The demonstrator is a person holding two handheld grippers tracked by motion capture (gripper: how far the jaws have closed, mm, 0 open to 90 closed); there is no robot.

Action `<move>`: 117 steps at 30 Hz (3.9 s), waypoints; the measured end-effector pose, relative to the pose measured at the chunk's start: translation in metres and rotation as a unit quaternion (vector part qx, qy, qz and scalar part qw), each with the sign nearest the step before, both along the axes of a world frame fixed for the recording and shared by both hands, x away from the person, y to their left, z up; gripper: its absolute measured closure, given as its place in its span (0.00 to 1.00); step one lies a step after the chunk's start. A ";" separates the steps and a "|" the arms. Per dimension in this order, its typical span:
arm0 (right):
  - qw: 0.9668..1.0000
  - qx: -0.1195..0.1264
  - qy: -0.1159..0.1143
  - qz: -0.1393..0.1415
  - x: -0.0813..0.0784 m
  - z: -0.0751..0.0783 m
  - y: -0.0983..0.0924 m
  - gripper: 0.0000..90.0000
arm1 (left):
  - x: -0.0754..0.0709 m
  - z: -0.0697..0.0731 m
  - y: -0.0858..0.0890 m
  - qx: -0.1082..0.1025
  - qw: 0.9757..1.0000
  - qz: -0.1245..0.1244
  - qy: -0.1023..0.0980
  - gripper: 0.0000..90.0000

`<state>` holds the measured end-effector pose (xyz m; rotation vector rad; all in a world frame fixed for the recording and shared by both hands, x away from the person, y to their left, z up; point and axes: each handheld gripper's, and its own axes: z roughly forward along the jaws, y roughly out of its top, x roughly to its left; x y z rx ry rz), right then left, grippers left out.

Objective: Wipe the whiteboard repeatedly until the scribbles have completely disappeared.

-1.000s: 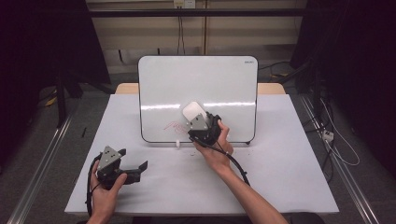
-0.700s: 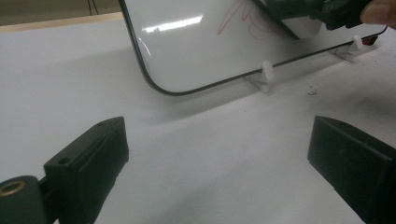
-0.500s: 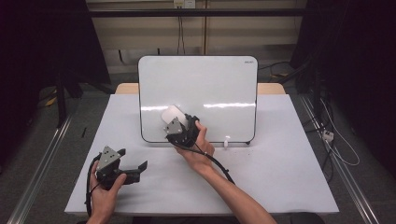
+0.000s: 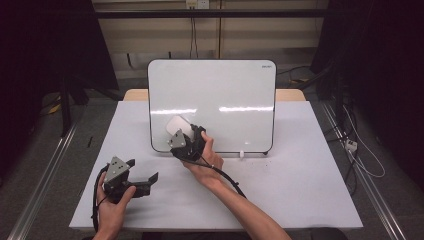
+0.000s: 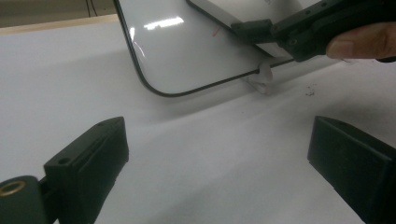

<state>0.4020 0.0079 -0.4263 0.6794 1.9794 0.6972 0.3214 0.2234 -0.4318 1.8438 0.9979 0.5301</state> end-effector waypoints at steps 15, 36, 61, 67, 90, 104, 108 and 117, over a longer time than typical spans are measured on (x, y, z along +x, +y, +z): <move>1.000 -0.006 -0.003 0.008 0.001 -0.003 0.017 0.35 | 0.000 0.000 0.000 -0.003 1.000 0.000 0.001 0.06; 1.000 0.002 0.003 -0.008 -0.007 -0.002 -0.035 0.35 | -0.003 0.002 0.005 -0.002 1.000 0.003 -0.003 0.06; 0.998 0.047 -0.010 -0.051 0.014 0.024 -0.049 0.35 | -0.001 0.001 0.003 -0.003 1.000 0.005 -0.002 0.06; 0.998 0.047 -0.017 -0.046 0.016 0.023 -0.032 0.35 | -0.001 0.001 0.003 -0.004 1.000 0.003 -0.002 0.06; 0.999 -0.035 -0.022 0.023 0.002 -0.004 0.039 0.35 | -0.002 0.002 0.004 -0.002 1.000 0.000 -0.004 0.06; 0.998 -0.049 -0.013 0.041 -0.005 -0.007 0.033 0.35 | -0.002 0.002 0.006 -0.008 1.000 0.005 -0.006 0.06; 0.999 -0.034 -0.004 0.031 -0.003 -0.003 0.029 0.35 | -0.003 0.002 0.007 -0.008 1.000 0.005 -0.005 0.06; 1.000 0.005 -0.004 -0.022 0.009 0.016 -0.005 0.35 | -0.003 0.002 0.006 -0.008 1.000 0.006 -0.006 0.06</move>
